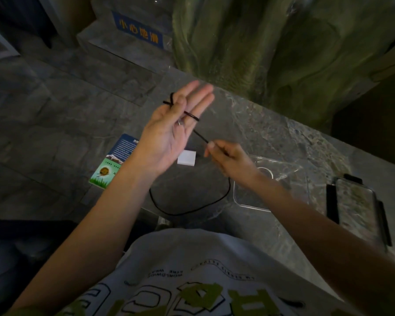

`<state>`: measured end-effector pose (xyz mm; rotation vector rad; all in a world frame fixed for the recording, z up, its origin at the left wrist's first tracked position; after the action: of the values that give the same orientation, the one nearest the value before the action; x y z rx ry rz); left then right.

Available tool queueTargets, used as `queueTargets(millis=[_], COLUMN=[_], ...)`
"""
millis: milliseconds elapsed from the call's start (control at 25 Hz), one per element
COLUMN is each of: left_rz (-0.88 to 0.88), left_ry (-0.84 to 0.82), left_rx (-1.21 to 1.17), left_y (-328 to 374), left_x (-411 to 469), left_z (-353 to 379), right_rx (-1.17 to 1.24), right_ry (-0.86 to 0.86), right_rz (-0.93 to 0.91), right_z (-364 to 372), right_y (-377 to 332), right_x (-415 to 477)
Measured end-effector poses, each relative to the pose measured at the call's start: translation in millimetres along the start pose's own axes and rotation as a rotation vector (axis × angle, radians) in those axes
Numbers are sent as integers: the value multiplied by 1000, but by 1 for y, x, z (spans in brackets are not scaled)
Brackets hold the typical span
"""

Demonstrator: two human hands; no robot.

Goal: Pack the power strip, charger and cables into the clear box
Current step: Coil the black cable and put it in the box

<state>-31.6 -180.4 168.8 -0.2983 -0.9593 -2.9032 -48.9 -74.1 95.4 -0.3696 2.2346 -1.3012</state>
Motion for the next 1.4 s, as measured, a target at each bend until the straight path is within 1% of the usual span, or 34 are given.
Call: queueTargets(millis=[40, 80, 160, 200, 280, 320, 400, 480, 520, 640, 720, 760, 800, 880, 960, 1040, 1080, 1120, 1160, 1200, 1240, 1280, 1320, 1360, 1400], left_rz=[67, 118, 148, 134, 66, -1, -200, -417, -505, -725, -771, -760, -733, -632, -440, -264, -208, -150, -85, -15, 55, 109, 141, 141, 109], left_ry=[102, 171, 227, 217, 128, 61, -94, -253, -324, -541, -706, -765, -790, -740, -632, -491, -406, -314, -211, -94, 22, 116, 161, 152, 104], left_rx=[162, 341, 707, 860, 1089, 1181, 1316, 1309, 1240, 909, 752, 669, 561, 277, 18, -204, -295, -335, -313, -222, -70, 138, 390, 658, 908], left_y=[5, 9, 14, 15, 15, 13, 6, -7, -15, -41, -49, -51, -52, -50, -41, -26, -19, -12, -5, 1, 7, 12, 16, 18, 16], left_x=[4, 5, 5, 5, 6, 7, 4, -7, -14, -39, -49, -52, -53, -49, -34, -15, -7, 3, 11, 19, 24, 25, 25, 25, 24], left_z=[-18, -32, -46, -48, -48, -48, -52, -53, -49, -22, 3, 17, 30, 54, 65, 66, 63, 57, 47, 32, 13, -4, -16, -21, -24], right_rx=[-44, -86, -114, -118, -111, -93, -55, -62, -73, -78, -55, -35, -12, 38, 23, -50, -49, -28, -8, -3, -13, -32, -59, -91, -122], right_ry=[-22, -38, -52, -46, -6, 19, 48, 32, 13, -8, -5, -5, -9, -16, -27, -3, 13, 14, -3, -22, -37, -43, -45, -41, -33], right_rz=[1, -8, -27, -34, -51, -63, -101, -160, -191, -279, -330, -357, -374, -361, -306, -255, -231, -200, -164, -130, -105, -96, -99, -107, -115], right_z=[3, 5, 5, 1, -11, -20, -36, -43, -44, -50, -54, -54, -52, -47, -38, -33, -32, -30, -27, -24, -23, -23, -24, -26, -28], right_y=[5, 8, 6, 4, -5, -11, -25, -43, -52, -78, -92, -96, -98, -91, -74, -57, -48, -41, -34, -27, -21, -17, -16, -18, -20], right_x=[-2, -5, -9, -10, -8, -8, -9, -12, -13, -9, -5, -3, 0, 6, 14, 17, 16, 13, 10, 7, 4, 2, 1, 0, 1])
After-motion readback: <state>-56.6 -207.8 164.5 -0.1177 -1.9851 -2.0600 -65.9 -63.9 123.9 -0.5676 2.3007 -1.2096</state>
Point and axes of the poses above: each hand's wrist, its own x-axis towards the middle knuckle, its own z-axis out of the palm, y = z × x, the point moved 10 cm from there along x, towards the middle knuckle, and after that the axes turned 9 degrees about z, right-handed, at the moved point
